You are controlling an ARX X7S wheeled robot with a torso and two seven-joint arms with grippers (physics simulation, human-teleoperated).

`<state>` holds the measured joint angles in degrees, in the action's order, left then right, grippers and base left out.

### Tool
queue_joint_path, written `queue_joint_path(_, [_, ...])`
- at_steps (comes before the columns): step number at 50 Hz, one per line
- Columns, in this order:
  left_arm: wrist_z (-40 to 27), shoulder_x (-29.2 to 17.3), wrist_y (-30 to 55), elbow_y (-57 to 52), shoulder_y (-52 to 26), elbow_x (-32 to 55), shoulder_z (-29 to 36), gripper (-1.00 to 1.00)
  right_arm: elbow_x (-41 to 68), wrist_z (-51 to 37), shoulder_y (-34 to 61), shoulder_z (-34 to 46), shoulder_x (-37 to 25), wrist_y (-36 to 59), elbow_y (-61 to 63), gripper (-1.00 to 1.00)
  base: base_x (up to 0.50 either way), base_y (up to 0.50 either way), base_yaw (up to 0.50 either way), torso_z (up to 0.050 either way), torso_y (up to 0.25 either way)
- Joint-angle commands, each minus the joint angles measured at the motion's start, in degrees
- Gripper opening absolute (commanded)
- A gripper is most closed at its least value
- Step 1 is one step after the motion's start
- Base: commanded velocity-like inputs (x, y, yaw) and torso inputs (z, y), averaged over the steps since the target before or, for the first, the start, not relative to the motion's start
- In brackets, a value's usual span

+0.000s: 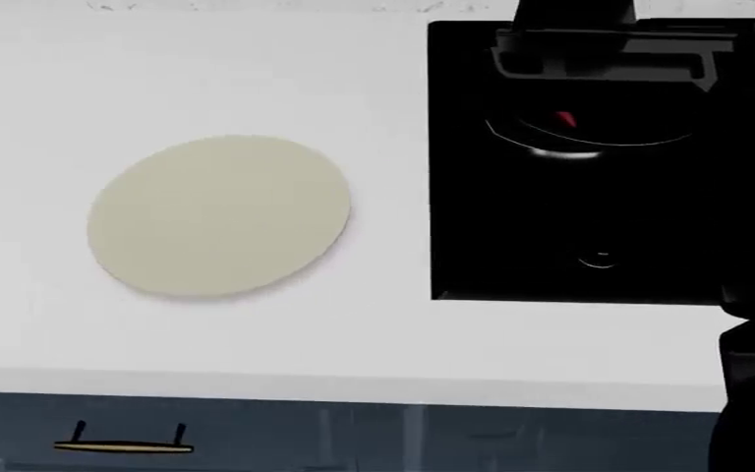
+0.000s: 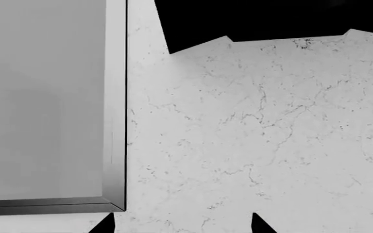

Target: Pick the chili pepper from the pan and place it on the plate.

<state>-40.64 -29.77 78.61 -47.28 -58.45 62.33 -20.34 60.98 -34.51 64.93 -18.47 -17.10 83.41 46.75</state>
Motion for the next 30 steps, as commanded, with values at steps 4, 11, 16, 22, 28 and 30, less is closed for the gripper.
queue_joint_path(4, [-0.5,-0.5,-1.0,0.4,0.3,0.2,0.8,1.00,1.9,-1.4,-0.5,0.1,-0.9,-1.2,-0.4,1.00,0.00,0.50,0.00,0.000,0.000])
queue_joint_path(11, [-0.3,-0.6,-2.0,0.7,0.8,-0.2,1.3,1.00,2.9,-2.5,-0.9,0.2,-1.6,-1.3,-0.2,1.00,0.00,0.21,0.00,0.000,0.000])
queue_joint_path(16, [0.0,-0.5,-3.1,0.9,1.5,-1.3,2.4,1.00,4.6,-3.4,-0.9,-1.2,-1.6,-1.2,-0.9,1.00,0.00,0.00,0.00,0.000,0.000])
queue_joint_path(22, [-0.2,-0.5,-3.4,1.2,1.3,-1.2,2.7,1.00,6.6,-4.6,-0.1,-1.8,-1.9,-1.1,-0.8,1.00,0.00,0.00,0.00,0.000,0.000])
queue_joint_path(28, [-0.5,-0.9,-3.3,1.0,1.4,-0.4,2.1,1.00,8.0,-5.5,0.7,-1.2,-1.8,-1.2,-1.0,1.00,0.06,0.00,0.00,0.000,0.000])
queue_joint_path(30, [-0.8,-1.0,-3.1,1.1,1.1,0.0,2.0,1.00,7.9,-5.5,0.6,-0.9,-2.1,-1.6,-0.9,1.00,0.18,0.00,0.00,0.000,0.000])
